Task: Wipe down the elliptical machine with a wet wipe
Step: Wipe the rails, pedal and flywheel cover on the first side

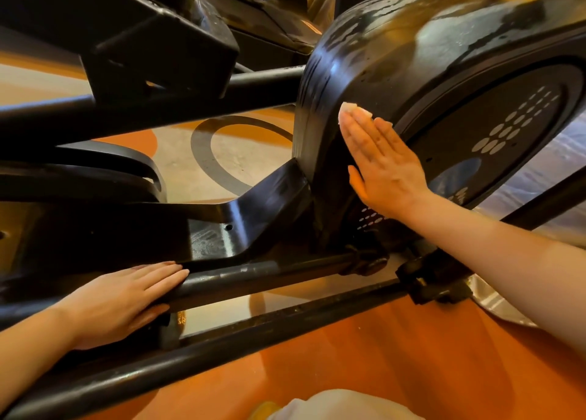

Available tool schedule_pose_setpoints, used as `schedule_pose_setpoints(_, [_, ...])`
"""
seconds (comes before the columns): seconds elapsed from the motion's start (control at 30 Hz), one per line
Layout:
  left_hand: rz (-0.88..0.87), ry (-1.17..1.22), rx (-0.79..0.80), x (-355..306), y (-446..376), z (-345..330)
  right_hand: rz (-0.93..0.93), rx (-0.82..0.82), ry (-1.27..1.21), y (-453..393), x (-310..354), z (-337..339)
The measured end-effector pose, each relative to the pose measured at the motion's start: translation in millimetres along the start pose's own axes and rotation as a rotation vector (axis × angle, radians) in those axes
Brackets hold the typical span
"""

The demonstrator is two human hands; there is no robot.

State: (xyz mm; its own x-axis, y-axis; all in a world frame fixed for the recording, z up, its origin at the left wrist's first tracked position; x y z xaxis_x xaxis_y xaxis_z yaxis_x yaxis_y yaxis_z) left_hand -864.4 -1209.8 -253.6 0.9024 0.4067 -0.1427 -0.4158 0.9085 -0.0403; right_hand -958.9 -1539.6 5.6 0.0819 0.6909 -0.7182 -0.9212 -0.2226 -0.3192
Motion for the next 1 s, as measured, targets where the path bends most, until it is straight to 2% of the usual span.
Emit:
schedule_pose_setpoints(0.07, [-0.017, -0.011, 0.010, -3.7, -0.5, 3.9, 0.023, 0.011, 0.027, 2.1, 5.1, -8.7])
schedule_pose_setpoints(0.23, [-0.175, -0.071, -0.089, -7.7, -4.8, 5.7, 0.289, 0.148, 0.191, 24.4, 29.6, -55.4])
schedule_pose_setpoints(0.33, [-0.267, -0.090, -0.121, -15.8, -6.5, 8.7, 0.370, 0.273, 0.226, 37.0, 38.0, -72.8])
schedule_pose_setpoints(0.4, [-0.299, -0.108, -0.149, -18.9, -7.4, 8.8, 0.384, 0.288, 0.215, 37.1, 36.3, -73.2])
schedule_pose_setpoints(0.5, [-0.342, -0.131, -0.192, -19.3, -8.3, 4.3, 0.292, 0.186, 0.199, 22.2, 24.6, -50.1])
schedule_pose_setpoints(0.63, [-0.361, -0.082, -0.190, -21.5, -7.7, 1.7, 0.013, 0.012, 0.008, -11.5, -4.6, 4.4])
schedule_pose_setpoints(0.73, [-0.372, -0.061, -0.210, -23.3, -7.1, -0.5, -0.162, -0.056, -0.020, -24.9, -21.3, 25.3])
schedule_pose_setpoints(0.8, [-0.370, -0.046, -0.234, -23.5, -6.6, 1.6, -0.189, -0.062, -0.047, -28.5, -16.8, 25.3])
schedule_pose_setpoints(0.9, [-0.335, -0.013, -0.219, -24.5, -7.0, 8.9, 0.024, 0.046, 0.002, -23.3, 7.0, 2.0])
schedule_pose_setpoints(1.0, [-0.310, -0.015, -0.206, -24.7, -6.4, 10.1, 0.244, 0.159, 0.254, -7.5, 22.1, -28.0])
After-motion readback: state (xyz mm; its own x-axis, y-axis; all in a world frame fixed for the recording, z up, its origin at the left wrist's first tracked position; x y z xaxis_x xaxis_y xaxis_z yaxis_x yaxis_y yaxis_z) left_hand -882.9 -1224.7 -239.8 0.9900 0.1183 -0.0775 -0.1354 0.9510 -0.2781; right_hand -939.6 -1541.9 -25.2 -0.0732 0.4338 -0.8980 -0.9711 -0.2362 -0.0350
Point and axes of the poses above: each hand's wrist, its own y-axis away from the middle knuckle, its own z-axis out of the back of the hand, x = y × z, the point moved 5 cm from there along -y, towards the middle knuckle
